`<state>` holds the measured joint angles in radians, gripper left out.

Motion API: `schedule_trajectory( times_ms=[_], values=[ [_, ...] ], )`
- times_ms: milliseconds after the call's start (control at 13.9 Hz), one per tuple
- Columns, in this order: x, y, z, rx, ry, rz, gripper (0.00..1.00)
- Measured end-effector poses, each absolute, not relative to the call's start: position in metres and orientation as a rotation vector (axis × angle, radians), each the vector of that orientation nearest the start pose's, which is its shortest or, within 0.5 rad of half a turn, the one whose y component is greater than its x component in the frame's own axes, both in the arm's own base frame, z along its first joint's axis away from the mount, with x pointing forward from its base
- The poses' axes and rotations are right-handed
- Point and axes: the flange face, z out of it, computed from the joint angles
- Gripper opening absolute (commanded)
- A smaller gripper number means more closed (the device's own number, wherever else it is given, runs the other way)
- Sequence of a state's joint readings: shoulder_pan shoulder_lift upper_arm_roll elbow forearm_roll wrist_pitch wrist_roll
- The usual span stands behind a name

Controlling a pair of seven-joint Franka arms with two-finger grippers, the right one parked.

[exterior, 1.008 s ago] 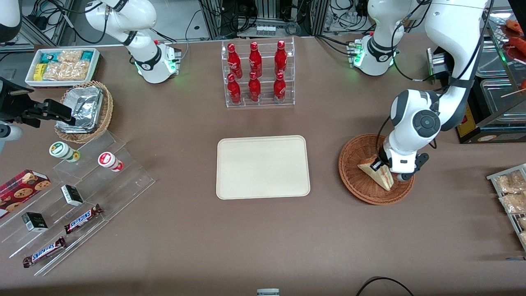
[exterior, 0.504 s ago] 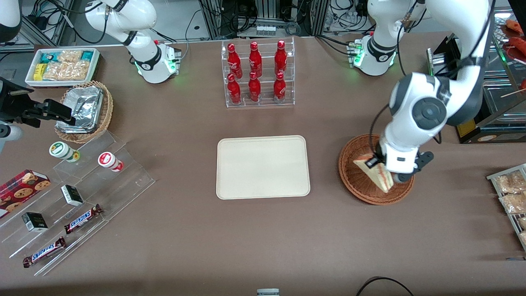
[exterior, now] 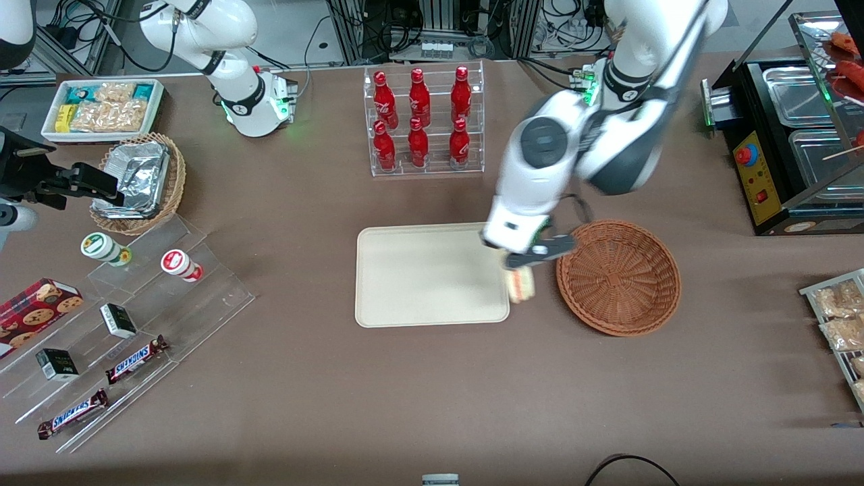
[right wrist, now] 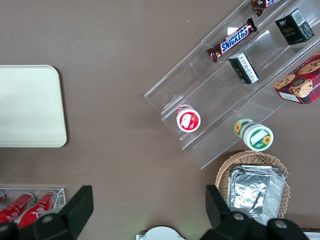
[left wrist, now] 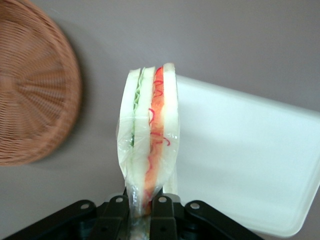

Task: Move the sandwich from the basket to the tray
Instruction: 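Lift the sandwich and carry it with the left gripper toward the tray, then lower the sandwich onto the cream tray and open the left gripper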

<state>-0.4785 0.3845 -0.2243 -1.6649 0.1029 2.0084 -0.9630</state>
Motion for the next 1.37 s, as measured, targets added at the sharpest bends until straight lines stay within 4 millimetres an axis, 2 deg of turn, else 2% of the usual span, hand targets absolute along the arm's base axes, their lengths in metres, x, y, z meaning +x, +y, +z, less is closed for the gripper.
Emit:
schedule_trajectory(
  times_ms=[72,216,432,720,1008,1080,1152,1224,1296,1368],
  values=[
    [0.505,-0.433,0.366,-3.075,-0.278,0.024,0.00],
    [0.494,-0.468,0.332,-3.060,-0.182,0.037,0.00],
    [0.491,-0.502,0.296,-3.086,-0.101,0.037,0.00],
    [0.479,-0.527,0.262,-3.108,-0.007,0.007,0.00],
    [0.475,-0.539,0.250,-3.112,0.021,0.003,0.00],
    [0.474,-0.542,0.247,-3.110,0.028,0.007,0.07],
    [0.471,-0.544,0.243,-3.107,0.035,0.011,0.28],
    [0.469,-0.545,0.241,-3.105,0.041,0.013,0.76],
    [0.469,-0.546,0.241,-3.105,0.043,0.012,0.99],
    [0.470,-0.547,0.241,-3.105,0.044,0.008,1.00]
  ],
)
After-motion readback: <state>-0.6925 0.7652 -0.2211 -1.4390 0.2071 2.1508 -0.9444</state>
